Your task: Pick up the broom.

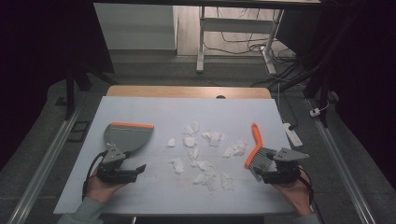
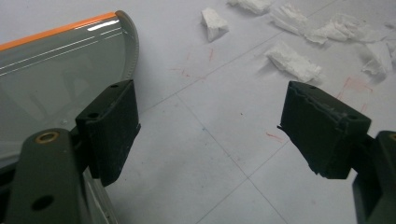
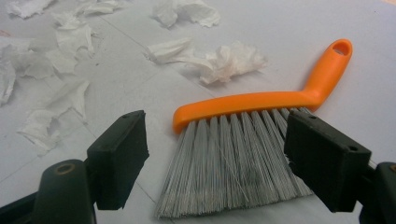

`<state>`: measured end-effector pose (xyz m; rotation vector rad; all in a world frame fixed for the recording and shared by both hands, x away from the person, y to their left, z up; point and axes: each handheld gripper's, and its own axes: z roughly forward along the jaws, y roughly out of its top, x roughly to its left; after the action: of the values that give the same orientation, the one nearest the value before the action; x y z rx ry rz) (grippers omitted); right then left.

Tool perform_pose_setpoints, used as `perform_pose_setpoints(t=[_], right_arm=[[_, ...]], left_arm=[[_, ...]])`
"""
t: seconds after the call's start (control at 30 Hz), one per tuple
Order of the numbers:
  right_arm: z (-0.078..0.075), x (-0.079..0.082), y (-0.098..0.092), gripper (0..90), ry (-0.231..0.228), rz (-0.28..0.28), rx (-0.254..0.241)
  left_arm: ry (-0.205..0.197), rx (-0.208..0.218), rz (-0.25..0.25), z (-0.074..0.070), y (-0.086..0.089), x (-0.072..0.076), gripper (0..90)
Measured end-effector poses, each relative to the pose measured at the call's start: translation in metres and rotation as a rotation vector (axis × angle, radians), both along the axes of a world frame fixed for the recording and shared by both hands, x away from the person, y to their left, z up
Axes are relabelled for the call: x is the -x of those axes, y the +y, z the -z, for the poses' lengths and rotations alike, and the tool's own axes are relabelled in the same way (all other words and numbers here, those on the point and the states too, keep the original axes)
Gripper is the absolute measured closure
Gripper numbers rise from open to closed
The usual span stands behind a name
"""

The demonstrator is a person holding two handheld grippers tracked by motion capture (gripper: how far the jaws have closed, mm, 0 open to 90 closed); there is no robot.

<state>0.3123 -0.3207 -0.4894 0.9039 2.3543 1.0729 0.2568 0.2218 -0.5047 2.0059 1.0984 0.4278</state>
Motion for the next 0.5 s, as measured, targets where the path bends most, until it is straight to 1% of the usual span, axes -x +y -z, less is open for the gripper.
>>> perform_pose_setpoints(t=[0.07, 0.3, 0.5], right_arm=[[0.0, 0.0001, -0.0003, 22.0, 0.003, 0.003, -0.007], [-0.0004, 0.0012, -0.0008, 22.4, 0.011, 0.002, -0.007], [-0.0022, 0.0021, -0.0011, 22.4, 0.005, 0.005, -0.01]], left_arm=[[-0.001, 0.003, -0.001, -0.0004, -0.0003, -0.0004, 20.4], [0.001, 0.002, 0.003, -0.0004, -0.0012, -0.0021, 20.2], [-0.005, -0.001, 0.005, -0.0014, -0.0025, -0.0031, 20.2]])
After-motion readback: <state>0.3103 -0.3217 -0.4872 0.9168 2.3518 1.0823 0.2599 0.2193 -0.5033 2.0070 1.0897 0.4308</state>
